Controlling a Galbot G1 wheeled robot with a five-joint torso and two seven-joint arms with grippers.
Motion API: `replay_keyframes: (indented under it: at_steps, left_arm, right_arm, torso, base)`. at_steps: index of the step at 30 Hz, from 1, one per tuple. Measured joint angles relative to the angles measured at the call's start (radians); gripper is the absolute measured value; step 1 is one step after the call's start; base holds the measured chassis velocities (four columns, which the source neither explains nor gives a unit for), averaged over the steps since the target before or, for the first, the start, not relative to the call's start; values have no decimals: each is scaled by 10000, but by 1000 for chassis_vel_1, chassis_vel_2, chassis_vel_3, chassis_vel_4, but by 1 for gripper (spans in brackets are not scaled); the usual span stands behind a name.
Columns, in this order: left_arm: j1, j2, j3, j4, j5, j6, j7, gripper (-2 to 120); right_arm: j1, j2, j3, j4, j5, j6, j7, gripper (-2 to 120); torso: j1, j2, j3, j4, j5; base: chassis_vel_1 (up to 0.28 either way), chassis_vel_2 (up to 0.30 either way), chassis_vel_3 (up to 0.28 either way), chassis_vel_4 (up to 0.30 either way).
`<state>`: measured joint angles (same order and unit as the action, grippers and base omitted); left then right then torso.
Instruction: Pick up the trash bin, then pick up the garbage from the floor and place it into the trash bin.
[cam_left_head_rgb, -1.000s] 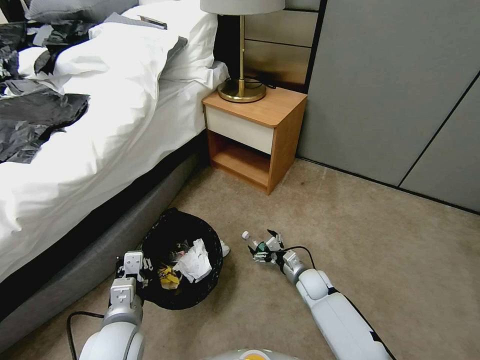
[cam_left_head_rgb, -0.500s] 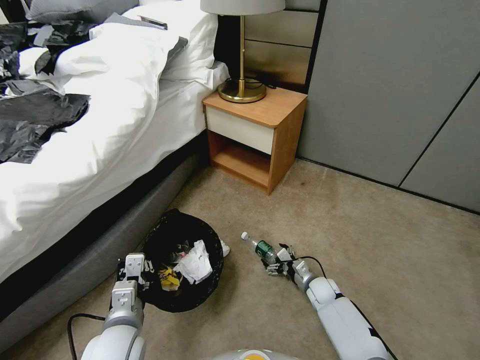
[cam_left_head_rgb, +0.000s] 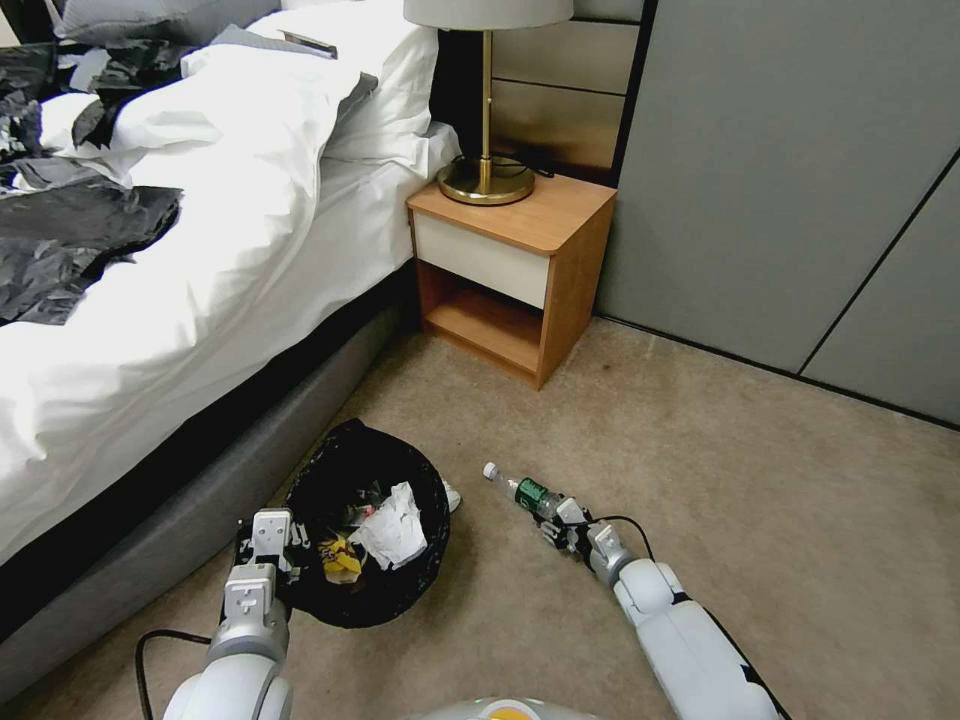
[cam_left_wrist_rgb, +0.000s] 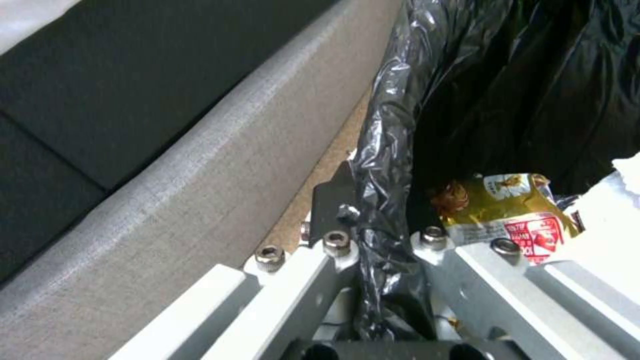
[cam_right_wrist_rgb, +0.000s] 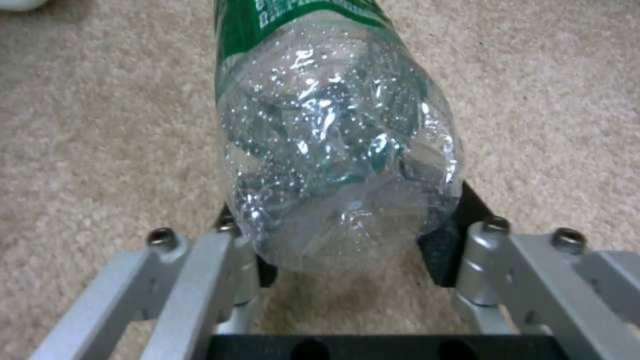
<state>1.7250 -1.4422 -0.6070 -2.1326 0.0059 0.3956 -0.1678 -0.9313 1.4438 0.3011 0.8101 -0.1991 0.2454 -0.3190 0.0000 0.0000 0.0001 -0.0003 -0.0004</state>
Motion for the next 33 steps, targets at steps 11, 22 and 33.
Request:
replay_keyframes:
  at_steps: [11,22,33]
  left_arm:
    - [-26,26,8,-17,-14,-6,11,1]
    - [-121,37,17,31,-32,-6,20,1]
    - [-195,65,17,98,-64,-1,20,1]
  right_arm:
    - [-185,-61,-59,370,22,10,66,30]
    - [-771,-257,-130,1618,442,146,186,30]
    - [-1501,-394,-202,3268,1050,272,239,30]
  torso:
    - [-1,0,0,2,3]
    - [0,0,0,4,4]
    - [-1,0,-2,3,5]
  base:
    - [0,0,0,0]
    - [0,0,0,0]
    - [0,0,0,0]
